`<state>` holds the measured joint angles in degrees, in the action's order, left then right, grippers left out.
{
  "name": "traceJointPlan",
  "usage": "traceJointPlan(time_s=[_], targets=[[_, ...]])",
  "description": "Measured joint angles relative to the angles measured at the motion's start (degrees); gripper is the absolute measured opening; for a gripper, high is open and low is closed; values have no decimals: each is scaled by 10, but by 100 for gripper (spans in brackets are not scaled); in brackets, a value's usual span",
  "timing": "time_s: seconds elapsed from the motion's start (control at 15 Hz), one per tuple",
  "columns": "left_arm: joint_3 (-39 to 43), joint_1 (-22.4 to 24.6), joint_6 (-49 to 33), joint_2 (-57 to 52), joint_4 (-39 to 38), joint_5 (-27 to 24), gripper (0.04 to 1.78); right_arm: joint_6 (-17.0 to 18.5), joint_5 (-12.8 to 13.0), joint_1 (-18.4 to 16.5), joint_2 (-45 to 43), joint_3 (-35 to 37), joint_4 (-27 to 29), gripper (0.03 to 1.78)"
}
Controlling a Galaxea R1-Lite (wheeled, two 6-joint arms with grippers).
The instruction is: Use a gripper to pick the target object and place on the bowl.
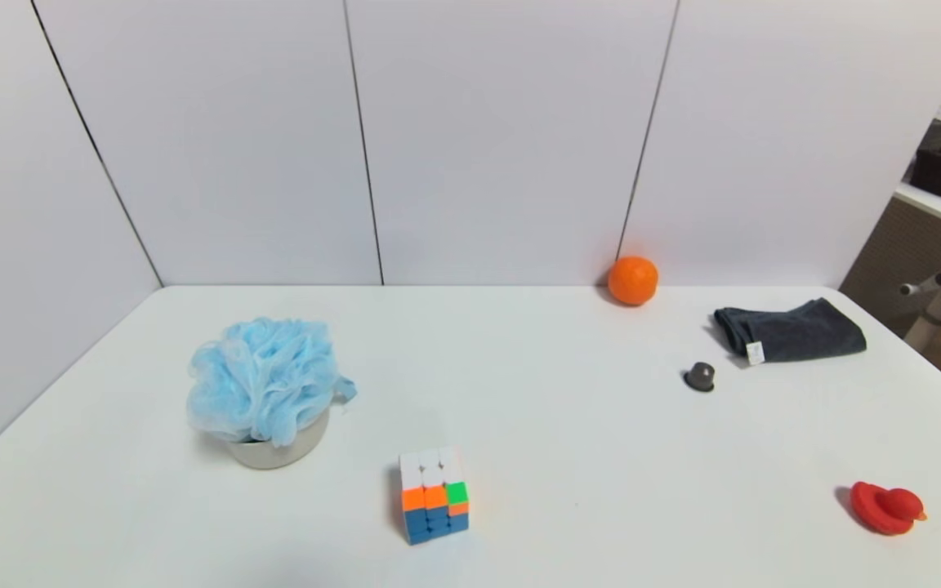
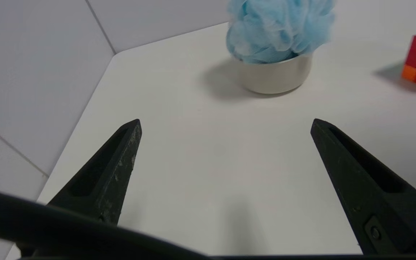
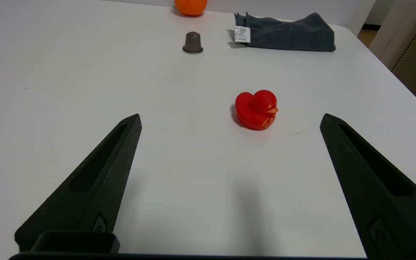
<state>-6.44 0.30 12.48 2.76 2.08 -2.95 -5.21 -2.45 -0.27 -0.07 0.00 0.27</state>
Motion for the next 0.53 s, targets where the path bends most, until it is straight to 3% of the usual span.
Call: traceJointPlan(time_s=[0.2,0.53], targets=[[54,-1,-13,-20,-31,10,169,0,0,0,0,0,0,171],[64,-1,-60,-27,-19,9,169,0,0,0,0,0,0,171]])
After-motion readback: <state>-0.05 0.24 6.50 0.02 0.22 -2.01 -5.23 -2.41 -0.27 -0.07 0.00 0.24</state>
